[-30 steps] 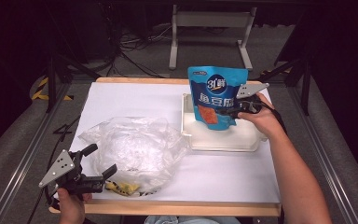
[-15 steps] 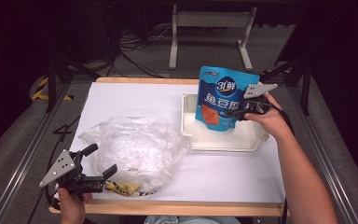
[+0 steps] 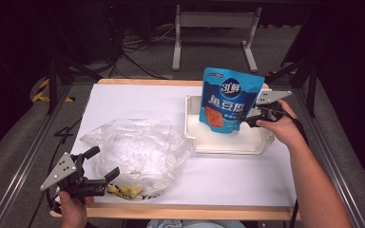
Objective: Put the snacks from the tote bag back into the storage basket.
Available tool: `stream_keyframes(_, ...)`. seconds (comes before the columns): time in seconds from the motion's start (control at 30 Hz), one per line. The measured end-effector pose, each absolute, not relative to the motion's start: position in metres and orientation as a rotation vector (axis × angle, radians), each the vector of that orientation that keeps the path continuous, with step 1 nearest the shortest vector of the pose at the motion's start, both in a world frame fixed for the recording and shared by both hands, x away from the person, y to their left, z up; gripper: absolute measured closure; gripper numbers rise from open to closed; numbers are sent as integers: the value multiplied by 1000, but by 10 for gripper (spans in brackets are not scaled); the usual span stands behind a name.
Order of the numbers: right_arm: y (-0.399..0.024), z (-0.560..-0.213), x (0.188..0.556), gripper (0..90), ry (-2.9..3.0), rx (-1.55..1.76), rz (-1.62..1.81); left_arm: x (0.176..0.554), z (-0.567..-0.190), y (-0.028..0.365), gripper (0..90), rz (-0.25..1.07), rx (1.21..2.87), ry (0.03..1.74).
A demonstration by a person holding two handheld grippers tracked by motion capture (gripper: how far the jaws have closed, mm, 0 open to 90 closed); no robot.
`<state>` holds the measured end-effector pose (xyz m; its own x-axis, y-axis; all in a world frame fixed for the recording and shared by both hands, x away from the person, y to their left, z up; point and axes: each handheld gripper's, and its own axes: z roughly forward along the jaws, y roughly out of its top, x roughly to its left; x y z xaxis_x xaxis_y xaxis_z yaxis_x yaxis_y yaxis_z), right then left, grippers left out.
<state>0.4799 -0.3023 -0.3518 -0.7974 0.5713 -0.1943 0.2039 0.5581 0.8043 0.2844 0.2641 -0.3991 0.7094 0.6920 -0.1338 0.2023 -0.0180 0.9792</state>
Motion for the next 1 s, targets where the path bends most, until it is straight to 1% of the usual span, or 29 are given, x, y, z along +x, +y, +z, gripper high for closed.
stream_keyframes(0.1,-308,-349,473,415,2336,673,1152,284,-399,264,1,455,1575,748)
stream_keyframes(0.2,-313,-347,465,453,2309,715,1163,284,-399,263,1,455,1574,747)
stream_keyframes(0.47,-321,-339,442,611,2257,801,1164,285,-399,263,1,452,1579,750)
stream_keyframes(0.53,-322,-337,435,663,2245,812,1186,285,-399,263,1,452,1578,751)
stream_keyframes(0.63,-321,-332,421,685,2222,825,1237,284,-399,263,1,453,1572,749)
stream_keyframes(0.7,-321,-328,411,651,2218,829,1267,284,-399,263,1,455,1578,749)
stream_keyframes(0.73,-320,-327,408,608,2218,834,1277,284,-399,263,1,454,1580,748)
stream_keyframes(0.77,-319,-325,403,535,2209,841,1291,284,-399,262,1,454,1579,747)
stream_keyframes(0.9,-315,-320,382,395,2143,849,1380,284,-399,262,1,455,1572,749)
stream_keyframes(0.97,-315,-319,377,382,2126,849,1391,284,-399,262,1,454,1573,748)
stream_keyframes(1.0,-315,-318,369,353,2107,846,1407,284,-398,262,1,453,1579,748)
